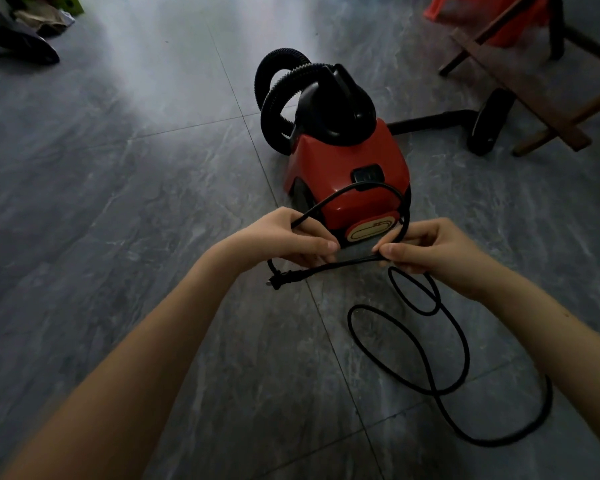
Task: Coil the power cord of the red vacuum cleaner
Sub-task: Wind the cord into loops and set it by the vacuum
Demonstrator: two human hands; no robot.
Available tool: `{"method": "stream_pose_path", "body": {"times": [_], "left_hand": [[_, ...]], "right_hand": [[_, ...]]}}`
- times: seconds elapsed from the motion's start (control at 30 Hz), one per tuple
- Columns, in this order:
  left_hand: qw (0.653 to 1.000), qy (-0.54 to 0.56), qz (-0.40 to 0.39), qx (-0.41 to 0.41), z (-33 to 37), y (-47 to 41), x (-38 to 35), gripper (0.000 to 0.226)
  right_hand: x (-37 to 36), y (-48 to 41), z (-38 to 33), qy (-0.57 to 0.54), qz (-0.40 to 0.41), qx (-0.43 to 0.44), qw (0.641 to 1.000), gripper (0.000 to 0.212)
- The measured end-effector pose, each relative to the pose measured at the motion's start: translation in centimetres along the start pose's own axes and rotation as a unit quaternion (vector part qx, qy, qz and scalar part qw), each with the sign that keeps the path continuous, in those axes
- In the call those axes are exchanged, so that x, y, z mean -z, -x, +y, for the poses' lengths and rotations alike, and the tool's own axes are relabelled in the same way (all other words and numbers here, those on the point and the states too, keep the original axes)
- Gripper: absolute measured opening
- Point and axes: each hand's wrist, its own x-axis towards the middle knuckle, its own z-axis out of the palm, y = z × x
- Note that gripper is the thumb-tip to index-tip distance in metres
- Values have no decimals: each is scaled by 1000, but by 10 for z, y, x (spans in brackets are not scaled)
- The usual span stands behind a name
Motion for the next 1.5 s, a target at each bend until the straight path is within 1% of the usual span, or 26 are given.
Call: {"method": "stream_pose_path", "body": {"times": [0.13,0.2,0.33,0.4,0.47,0.57,0.6,0.67,0.77,0.83,0.97,1.1,1.27,1.37,1.4,1.5], "left_hand": [[998,38,50,-23,-7,3,1,13],[997,46,55,-26,-9,3,2,15],[1000,16,11,-7,-12,4,-3,20],[999,21,-39,10,-12,5,-7,24],[996,25,-84,21,-10,6,-11,31],[996,12,-93,0,-11,5,-14,47],[997,12,-82,-10,-11,4,-13,46],[998,14,-53,-8,-11,3,-12,36],[999,11,-49,-5,-10,3,-14,37],[999,-10,-41,-13,-11,2,-15,28],[998,40,-34,-20,-7,6,-17,15],[998,52,-18,-34,-5,6,-19,11],[997,58,7,-57,-8,6,-19,9],[995,79,24,-62,-13,8,-13,9],[993,89,34,-65,-15,9,-9,10],[988,115,63,-83,-17,14,3,12]], "right_hand": [[1,0,1,-15,2,2,1000,17],[2,-1,2,-23,4,8,1000,18],[0,-2,4,-40,33,18,999,18],[-1,-2,4,-50,48,23,997,18],[-2,-2,4,-56,63,27,996,12],[0,-2,3,-50,74,27,996,8],[1,-2,3,-46,75,27,996,9],[1,-1,3,-41,81,26,996,9],[-1,-3,4,-34,90,29,995,9],[-3,-4,5,-31,98,32,994,7],[-2,-6,7,-34,107,38,993,7],[0,-6,9,-42,109,39,992,8],[1,-4,7,-24,83,52,995,9],[1,-3,8,7,36,42,998,23],[2,-3,10,23,22,32,999,21],[6,0,22,82,-22,-6,996,6]]}}
